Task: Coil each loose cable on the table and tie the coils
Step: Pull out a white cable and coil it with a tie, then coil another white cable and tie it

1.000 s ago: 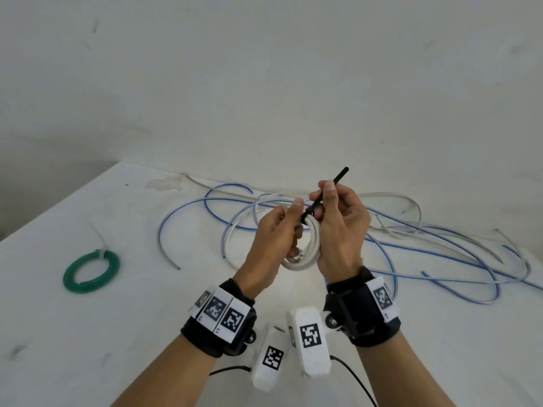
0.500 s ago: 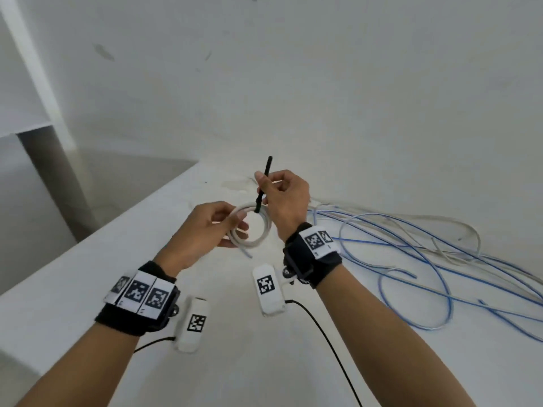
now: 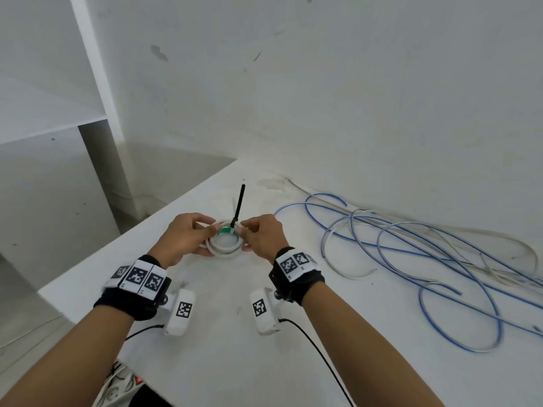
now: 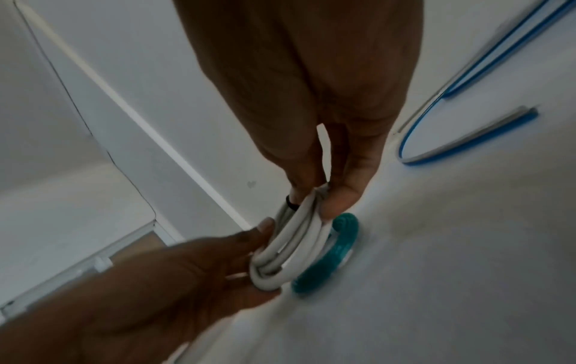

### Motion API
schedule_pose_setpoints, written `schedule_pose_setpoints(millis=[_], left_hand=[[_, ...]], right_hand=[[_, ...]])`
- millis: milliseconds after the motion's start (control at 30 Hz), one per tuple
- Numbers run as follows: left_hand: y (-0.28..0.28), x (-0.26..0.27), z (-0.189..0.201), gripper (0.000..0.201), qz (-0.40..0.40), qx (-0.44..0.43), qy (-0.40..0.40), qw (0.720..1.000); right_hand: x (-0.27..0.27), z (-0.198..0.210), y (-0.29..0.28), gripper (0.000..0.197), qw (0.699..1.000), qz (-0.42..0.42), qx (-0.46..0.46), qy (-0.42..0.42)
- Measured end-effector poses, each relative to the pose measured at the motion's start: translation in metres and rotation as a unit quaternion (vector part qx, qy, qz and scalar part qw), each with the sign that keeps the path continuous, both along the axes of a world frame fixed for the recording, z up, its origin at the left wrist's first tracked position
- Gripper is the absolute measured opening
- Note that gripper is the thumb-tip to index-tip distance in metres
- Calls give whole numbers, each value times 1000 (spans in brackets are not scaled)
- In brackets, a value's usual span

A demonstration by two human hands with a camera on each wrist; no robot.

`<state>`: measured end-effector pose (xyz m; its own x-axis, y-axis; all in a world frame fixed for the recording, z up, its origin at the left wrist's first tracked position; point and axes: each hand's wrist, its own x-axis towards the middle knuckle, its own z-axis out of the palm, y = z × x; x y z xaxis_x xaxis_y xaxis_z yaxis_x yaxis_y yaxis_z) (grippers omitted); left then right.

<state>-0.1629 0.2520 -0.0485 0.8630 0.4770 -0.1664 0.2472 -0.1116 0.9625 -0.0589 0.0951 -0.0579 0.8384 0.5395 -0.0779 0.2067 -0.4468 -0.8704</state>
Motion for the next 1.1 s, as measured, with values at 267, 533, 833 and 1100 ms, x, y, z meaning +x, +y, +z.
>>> schedule_pose_setpoints(millis=[267,533,833,1100], left_hand=[[20,19,-8,15,10,222,91,971],[9,29,5,48,44,371,124,919],[-105,67,35,24,-86,365,66,925],[-223,111,9,63,-402,265,118,869]], right_hand=[[-4,-20,15,31,995,-80,-27,-46],[8,-15,13,25,993,-51,-78,-68],[44,20,-100,26,955,-121,-234,-134],[46,25,-225,33,924,-58,-373,-63]])
